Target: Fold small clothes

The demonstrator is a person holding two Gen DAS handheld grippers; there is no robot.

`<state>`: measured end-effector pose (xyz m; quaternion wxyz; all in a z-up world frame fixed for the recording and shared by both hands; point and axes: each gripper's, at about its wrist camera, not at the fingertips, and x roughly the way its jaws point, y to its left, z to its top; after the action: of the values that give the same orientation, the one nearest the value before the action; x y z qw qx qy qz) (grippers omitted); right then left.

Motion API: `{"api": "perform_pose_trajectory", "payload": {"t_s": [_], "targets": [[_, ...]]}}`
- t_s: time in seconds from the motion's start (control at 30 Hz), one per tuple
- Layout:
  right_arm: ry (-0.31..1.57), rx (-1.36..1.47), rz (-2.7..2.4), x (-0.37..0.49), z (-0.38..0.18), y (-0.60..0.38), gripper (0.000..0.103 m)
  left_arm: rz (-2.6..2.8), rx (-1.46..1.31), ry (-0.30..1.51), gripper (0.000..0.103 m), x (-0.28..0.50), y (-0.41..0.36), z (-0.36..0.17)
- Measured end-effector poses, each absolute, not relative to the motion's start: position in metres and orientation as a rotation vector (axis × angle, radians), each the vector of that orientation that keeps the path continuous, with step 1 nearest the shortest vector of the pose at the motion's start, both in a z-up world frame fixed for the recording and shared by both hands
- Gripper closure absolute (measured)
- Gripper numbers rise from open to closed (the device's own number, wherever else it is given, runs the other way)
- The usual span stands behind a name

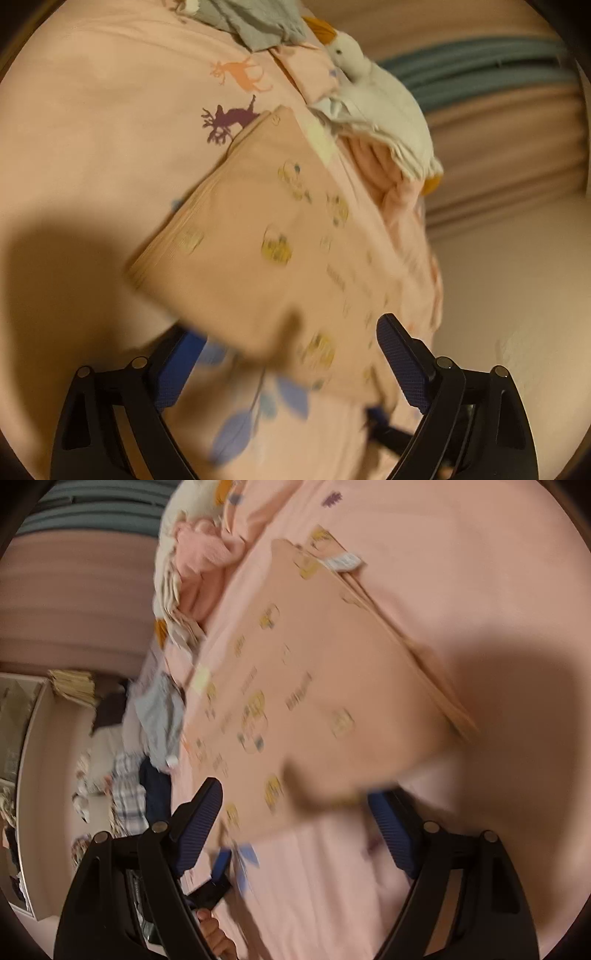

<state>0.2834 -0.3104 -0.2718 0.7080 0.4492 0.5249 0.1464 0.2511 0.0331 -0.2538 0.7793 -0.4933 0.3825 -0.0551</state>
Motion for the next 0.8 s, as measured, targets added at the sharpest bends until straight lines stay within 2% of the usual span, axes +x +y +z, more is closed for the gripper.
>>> {"api": "perform_pose_trajectory", "payload": {"t_s": [0.13, 0.17, 0.2, 0.23, 0.27, 0.3, 0.4, 0.53, 0.7, 0.8], "targets": [[1.068, 1.063, 0.307, 0.301, -0.281, -0.308, 0.023, -0.063, -1.097, 0.735, 0.011, 0.272, 0.031, -0.253], [1.055, 1.067, 0.305, 0.305, -0.281, -0.307, 0.027, -0.063, -1.089, 0.725, 0.011, 0.279, 0.029, -0.253], [1.039, 1.069, 0.302, 0.31, -0.281, -0.306, 0.037, -0.056, -1.077, 0.724, 0.014, 0.284, 0.027, -0.253], [1.029, 1.059, 0.29, 0.316, -0.282, -0.305, 0.047, -0.039, -1.048, 0.724, 0.033, 0.292, 0.022, -0.253], [1.033, 1.03, 0.253, 0.321, -0.286, -0.304, 0.074, -0.026, -1.025, 0.74, 0.072, 0.295, 0.022, -0.255], [1.04, 1.01, 0.225, 0.325, -0.289, -0.303, 0.095, 0.023, -0.976, 0.812, 0.088, 0.304, 0.017, -0.261], [1.028, 0.993, 0.253, 0.333, -0.297, -0.304, 0.095, 0.036, -0.956, 0.813, 0.092, 0.303, 0.021, -0.264], [1.034, 0.873, 0.342, 0.329, -0.271, -0.307, 0.095, 0.016, -0.751, 0.821, 0.094, 0.288, 0.006, -0.224], [1.022, 0.862, 0.465, 0.279, -0.233, -0.322, 0.095, -0.082, -0.705, 0.798, 0.095, 0.212, 0.006, -0.183], [1.105, 0.761, 0.496, 0.225, -0.226, -0.323, 0.094, -0.1, -0.75, 0.853, 0.095, 0.161, 0.008, -0.194]]}}
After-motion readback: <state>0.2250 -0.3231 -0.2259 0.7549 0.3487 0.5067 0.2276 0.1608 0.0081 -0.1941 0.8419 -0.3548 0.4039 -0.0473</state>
